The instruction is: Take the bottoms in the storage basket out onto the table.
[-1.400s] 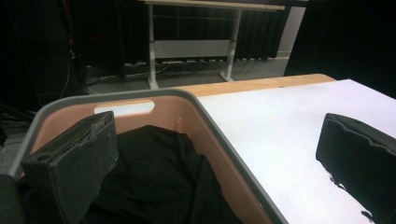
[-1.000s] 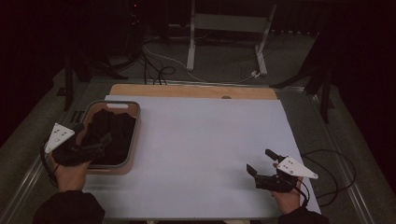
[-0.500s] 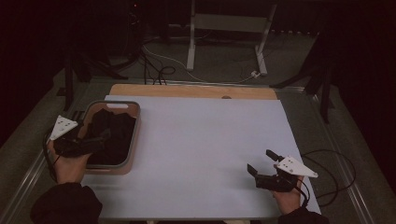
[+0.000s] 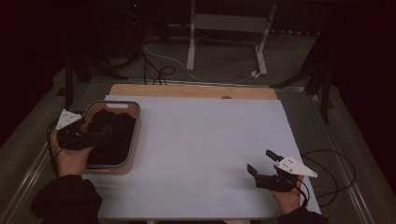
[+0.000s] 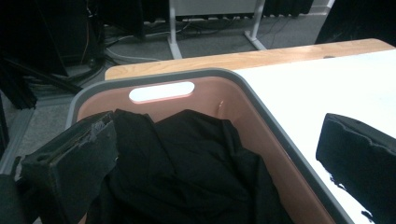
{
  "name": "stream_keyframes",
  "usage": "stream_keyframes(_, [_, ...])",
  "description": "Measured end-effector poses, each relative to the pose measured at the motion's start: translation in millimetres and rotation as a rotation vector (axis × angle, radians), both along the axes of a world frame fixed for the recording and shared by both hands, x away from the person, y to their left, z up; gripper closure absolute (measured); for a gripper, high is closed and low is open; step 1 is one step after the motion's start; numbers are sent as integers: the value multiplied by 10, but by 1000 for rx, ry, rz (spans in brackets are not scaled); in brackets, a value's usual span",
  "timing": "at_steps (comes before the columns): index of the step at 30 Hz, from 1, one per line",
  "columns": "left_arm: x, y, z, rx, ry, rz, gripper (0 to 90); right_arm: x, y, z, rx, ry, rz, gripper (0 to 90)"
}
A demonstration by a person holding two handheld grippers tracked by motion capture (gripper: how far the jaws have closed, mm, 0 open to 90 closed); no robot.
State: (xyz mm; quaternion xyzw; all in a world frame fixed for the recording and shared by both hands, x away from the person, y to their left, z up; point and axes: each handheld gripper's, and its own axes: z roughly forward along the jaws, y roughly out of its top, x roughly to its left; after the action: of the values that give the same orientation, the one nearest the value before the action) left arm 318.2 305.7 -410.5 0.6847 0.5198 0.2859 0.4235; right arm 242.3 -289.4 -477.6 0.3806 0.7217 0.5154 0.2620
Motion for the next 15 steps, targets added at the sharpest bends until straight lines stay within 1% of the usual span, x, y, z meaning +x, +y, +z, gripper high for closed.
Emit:
stream_keyframes(3, [60,-6,3,8,16,2,0,0,-3,2,3,-1,-2,78])
stream_keyframes(5, [110,-5,-9,12,43,3,0,0,-2,2,2,1,-4,78])
stream_keyframes(8, [183,-5,-42,30,78,14,0,3,-2,1,0,0,-3,78])
stream_keyframes(11, [247,-2,-82,37,102,27,0,3,-2,0,-1,1,-4,78])
stream_keyframes(12, [247,-2,-82,37,102,27,0,3,-3,1,-1,0,-4,77])
stream_keyframes(13, [285,0,-106,41,116,29,0,3,-3,1,-1,-1,-4,78])
stream_keyframes(14, [285,0,-106,41,116,29,0,3,-2,1,0,0,-4,78])
stream_keyframes(15, [321,1,-130,47,129,34,0,3,-2,1,1,1,-4,78])
